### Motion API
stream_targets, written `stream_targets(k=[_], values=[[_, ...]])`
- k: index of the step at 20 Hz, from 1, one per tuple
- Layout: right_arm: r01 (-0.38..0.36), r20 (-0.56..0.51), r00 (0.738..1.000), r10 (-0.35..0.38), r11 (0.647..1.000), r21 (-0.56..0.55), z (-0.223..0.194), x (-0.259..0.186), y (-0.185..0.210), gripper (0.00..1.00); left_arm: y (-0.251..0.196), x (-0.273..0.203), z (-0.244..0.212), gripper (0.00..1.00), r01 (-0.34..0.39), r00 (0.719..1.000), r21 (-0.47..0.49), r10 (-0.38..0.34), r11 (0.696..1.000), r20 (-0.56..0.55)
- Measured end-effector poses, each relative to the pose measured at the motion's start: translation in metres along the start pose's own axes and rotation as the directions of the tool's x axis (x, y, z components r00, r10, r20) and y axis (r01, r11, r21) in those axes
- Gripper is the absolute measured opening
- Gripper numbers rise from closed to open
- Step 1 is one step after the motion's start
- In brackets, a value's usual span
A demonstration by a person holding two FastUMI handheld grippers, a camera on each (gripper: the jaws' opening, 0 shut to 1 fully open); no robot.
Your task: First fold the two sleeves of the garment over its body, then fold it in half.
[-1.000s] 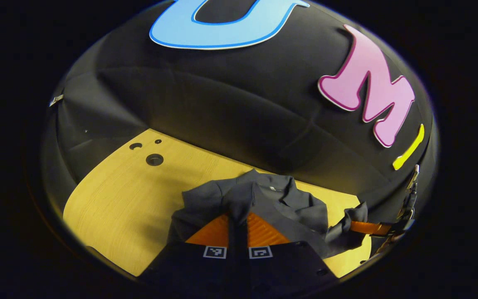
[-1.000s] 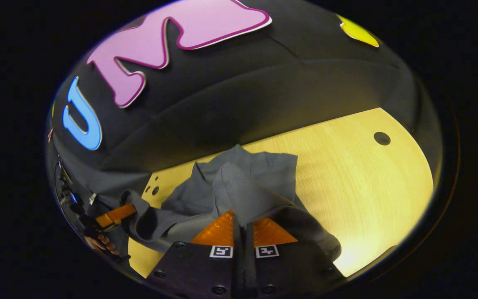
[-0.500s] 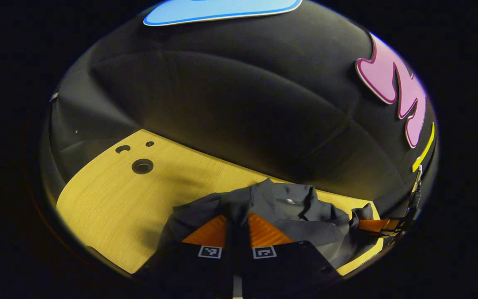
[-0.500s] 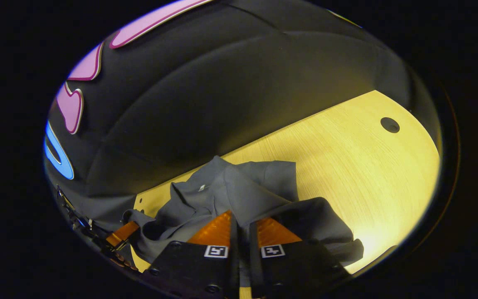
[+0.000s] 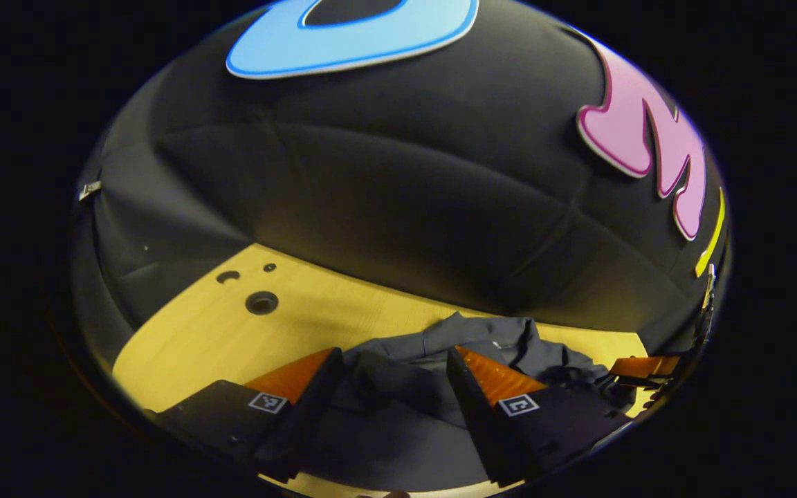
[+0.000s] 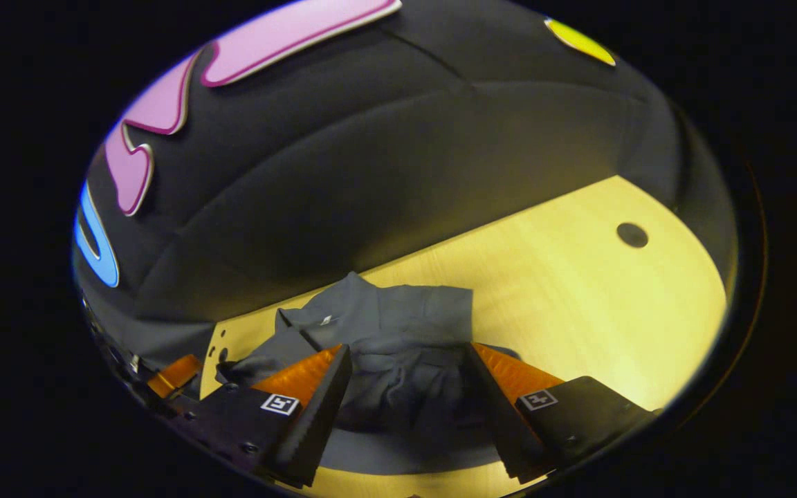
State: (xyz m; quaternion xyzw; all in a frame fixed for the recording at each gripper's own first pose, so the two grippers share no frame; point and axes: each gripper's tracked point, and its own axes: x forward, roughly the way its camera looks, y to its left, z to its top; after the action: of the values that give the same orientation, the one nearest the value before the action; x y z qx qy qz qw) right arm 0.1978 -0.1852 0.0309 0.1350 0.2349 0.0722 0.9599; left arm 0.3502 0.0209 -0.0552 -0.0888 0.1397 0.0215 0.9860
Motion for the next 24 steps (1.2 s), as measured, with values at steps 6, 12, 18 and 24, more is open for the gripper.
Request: stream_targets(k=[6, 12, 18, 24], values=[[0.138, 0.253, 0.962, -0.104, 0.983, -0.119, 0.043, -0.136, -0.017, 0.99, -0.009, -0.131, 0.051, 0.96, 0.038, 0.987, 0.115, -0.056, 0.993, 0.154], [0.158, 0.440, 0.891, -0.111, 0.985, -0.072, 0.064, -0.301, -0.004, 0.98, -0.013, -0.284, 0.086, 0.96, 0.103, 0.945, 0.218, -0.164, 0.970, 0.284], [0.172, 0.505, 0.860, -0.080, 0.975, -0.139, 0.035, -0.413, 0.002, 0.98, -0.003, -0.402, 0.073, 0.95, 0.102, 0.914, 0.209, -0.175, 0.973, 0.367], [0.178, 0.506, 0.860, -0.060, 0.966, -0.187, -0.031, -0.473, 0.005, 0.98, 0.015, -0.484, 0.031, 0.96, 0.023, 0.892, 0.119, -0.074, 0.993, 0.446]])
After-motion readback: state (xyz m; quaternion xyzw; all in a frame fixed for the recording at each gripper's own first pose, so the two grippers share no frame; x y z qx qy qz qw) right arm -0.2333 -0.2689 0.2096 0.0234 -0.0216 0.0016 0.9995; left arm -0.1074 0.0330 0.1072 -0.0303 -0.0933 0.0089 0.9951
